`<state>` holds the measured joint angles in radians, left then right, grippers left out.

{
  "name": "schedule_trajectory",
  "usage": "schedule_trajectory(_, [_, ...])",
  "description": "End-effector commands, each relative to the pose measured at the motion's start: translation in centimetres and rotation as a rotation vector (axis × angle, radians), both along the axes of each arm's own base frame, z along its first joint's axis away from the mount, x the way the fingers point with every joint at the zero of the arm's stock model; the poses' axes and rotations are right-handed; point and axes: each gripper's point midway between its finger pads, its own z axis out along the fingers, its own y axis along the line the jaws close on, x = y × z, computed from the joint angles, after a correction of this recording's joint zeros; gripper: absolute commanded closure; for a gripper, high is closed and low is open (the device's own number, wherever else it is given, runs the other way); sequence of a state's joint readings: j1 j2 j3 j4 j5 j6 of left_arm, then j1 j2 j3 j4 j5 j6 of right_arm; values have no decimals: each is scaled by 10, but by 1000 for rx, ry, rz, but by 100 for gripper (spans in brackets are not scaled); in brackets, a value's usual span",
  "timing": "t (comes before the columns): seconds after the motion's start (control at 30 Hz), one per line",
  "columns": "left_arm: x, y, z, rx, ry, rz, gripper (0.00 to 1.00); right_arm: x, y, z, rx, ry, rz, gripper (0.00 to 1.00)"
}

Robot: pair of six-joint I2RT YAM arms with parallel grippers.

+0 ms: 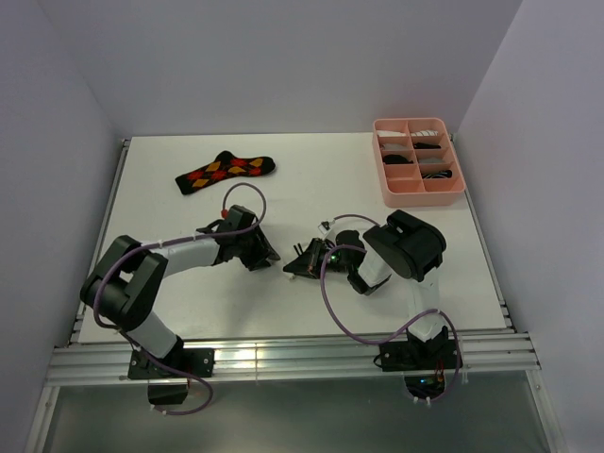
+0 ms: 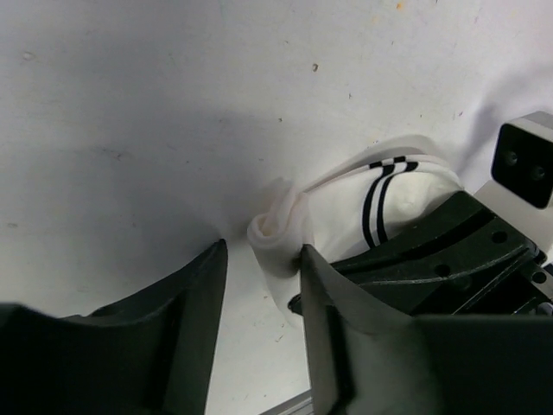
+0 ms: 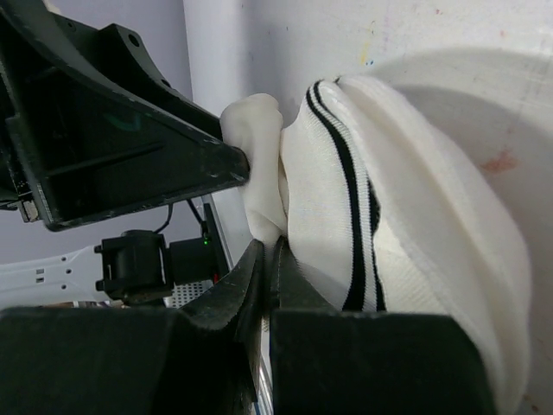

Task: Roll the socks
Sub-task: Roll the sock at the center of the board.

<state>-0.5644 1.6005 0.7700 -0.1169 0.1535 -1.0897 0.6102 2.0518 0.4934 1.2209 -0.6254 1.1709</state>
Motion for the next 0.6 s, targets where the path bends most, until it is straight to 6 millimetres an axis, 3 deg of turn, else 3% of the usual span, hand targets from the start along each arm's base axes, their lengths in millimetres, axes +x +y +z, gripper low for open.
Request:
schedule_trajectory(0.0, [2, -5, -8, 13, 12, -26, 56, -3, -5, -25, -69, 40, -8, 100])
schedule_trajectory(0.23, [-2, -6, -24, 60, 64, -60, 75, -4, -8, -27, -98, 24, -7, 100])
schedule_trajectory(0.3, [-2, -8, -23, 74, 67, -74, 87, -4, -10, -30, -128, 13, -5, 99])
schedule_trajectory(0.37, [0, -8, -22, 97, 60, -84, 99, 0, -11, -26, -146, -15, -13, 89])
schedule_trajectory(0.47, [2, -5, -20, 161, 57, -106, 100, 6, -13, -19, -198, -73, -19, 75])
schedule_trajectory(0.5, [5, -5, -16, 189, 58, -121, 100, 3, -18, -26, -252, -78, -4, 73])
schedule_trajectory(0.57, [6, 0, -16, 258, 61, -124, 100, 10, -15, -10, -278, -146, -7, 66])
